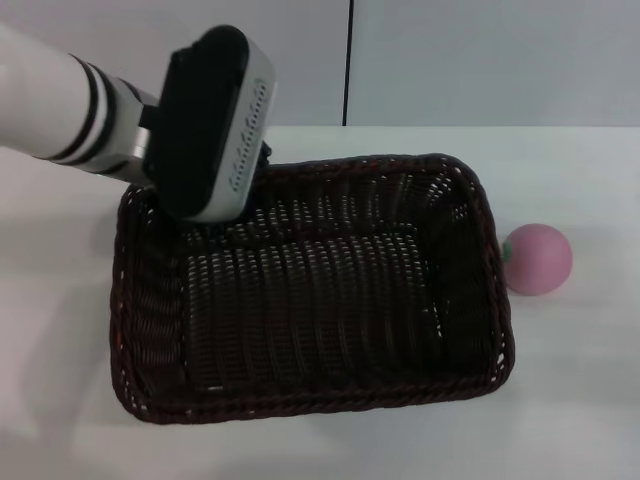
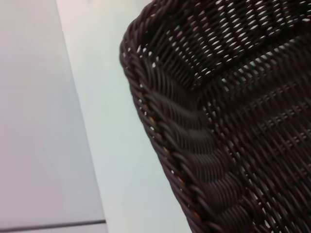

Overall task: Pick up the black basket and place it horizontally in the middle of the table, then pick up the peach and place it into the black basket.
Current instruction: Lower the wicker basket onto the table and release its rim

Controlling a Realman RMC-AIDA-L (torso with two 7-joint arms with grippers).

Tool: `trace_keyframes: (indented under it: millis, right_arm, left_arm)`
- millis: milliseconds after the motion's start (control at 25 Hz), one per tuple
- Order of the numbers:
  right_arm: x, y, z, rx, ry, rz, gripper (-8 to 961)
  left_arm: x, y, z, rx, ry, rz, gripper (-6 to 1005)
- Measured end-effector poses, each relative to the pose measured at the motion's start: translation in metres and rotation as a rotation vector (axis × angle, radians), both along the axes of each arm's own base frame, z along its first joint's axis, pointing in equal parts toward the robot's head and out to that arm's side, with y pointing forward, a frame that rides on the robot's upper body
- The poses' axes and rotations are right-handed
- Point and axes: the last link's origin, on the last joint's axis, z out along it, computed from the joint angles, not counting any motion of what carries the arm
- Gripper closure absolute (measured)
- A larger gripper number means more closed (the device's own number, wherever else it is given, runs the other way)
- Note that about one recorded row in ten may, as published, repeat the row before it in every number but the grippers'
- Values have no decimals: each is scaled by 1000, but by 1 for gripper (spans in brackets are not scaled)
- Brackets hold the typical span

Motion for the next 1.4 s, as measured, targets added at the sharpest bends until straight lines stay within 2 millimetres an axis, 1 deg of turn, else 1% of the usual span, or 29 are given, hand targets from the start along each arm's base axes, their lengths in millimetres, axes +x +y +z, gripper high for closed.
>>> trace_keyframes:
  millis: [80, 120, 240, 280, 400, 600, 880, 1080, 1400]
  right_arm:
    - [0, 0, 0, -2, -1, 1, 339]
    - [0, 0, 0, -2, -1, 1, 339]
    - [0, 0, -1, -5, -3, 1, 339]
    - [0, 0, -1, -4, -4, -1, 339]
    - [1, 0, -1, -3, -3, -4, 339]
    - [1, -1, -1, -5, 1, -8, 339]
    - [0, 1, -4, -21, 1, -8, 340]
    - [-1, 2, -5, -23, 2, -7, 340]
    - [-1, 3, -6, -28, 2, -11, 340]
  left_arm:
    - [3, -2, -9, 3, -1, -35, 716]
    - [3, -2, -9, 3, -1, -35, 716]
    - [8, -4, -19, 5, 3, -101, 716]
    - [10, -6, -25, 3, 15, -170, 716]
    - [11, -6, -28, 7, 16, -194, 711]
    - [13, -4, -27, 33, -8, -174, 703]
    - [5, -5, -26, 91, -32, -167, 691]
    - [3, -4, -25, 122, -61, -130, 683]
    - [1, -3, -26, 212, -103, -170, 670]
